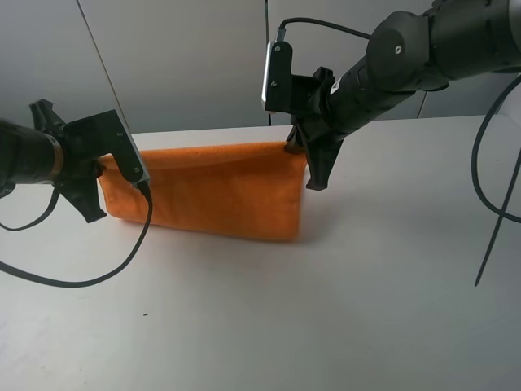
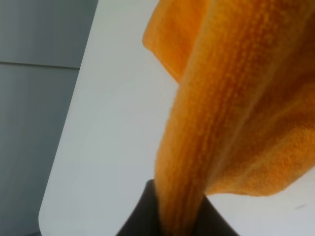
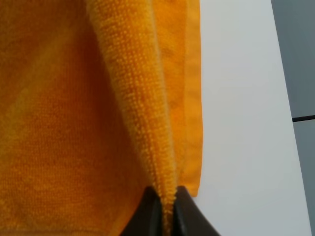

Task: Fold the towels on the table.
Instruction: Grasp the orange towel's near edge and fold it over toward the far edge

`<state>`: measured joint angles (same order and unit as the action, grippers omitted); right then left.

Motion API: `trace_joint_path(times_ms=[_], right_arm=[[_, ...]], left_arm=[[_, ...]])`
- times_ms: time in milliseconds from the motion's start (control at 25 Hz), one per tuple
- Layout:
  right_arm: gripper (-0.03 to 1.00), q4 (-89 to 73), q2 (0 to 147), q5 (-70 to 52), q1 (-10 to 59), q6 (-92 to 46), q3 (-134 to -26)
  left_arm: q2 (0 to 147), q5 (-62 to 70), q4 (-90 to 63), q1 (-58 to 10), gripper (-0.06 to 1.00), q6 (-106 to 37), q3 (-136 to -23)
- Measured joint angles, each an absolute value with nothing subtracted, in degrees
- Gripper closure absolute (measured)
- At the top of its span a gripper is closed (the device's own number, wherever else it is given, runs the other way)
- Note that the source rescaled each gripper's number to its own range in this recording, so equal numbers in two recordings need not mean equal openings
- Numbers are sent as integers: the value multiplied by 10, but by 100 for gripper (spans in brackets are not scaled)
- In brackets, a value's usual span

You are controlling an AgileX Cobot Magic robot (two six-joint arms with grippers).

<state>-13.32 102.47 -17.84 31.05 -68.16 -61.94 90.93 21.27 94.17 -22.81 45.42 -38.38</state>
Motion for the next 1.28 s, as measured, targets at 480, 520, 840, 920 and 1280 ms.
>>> trace_joint_path(times_ms=[480, 520, 840, 920, 1280], right_arm=[[96, -129, 1057, -130, 312, -682, -619], [96, -128, 1062, -126, 312, -682, -619], [96, -128, 1100, -93, 312, -684, -619], [96, -128, 1109, -91, 312, -684, -619], [96, -128, 1138, -79, 312, -684, -619]], left_arm=[[959, 222, 1005, -218, 94, 562, -399], [963, 224, 1005, -218, 94, 562, -402], [1008, 233, 1005, -216, 94, 571, -433], [1022, 234, 1005, -216, 94, 576, -439], [1076, 237, 1005, -216, 94, 578, -461]])
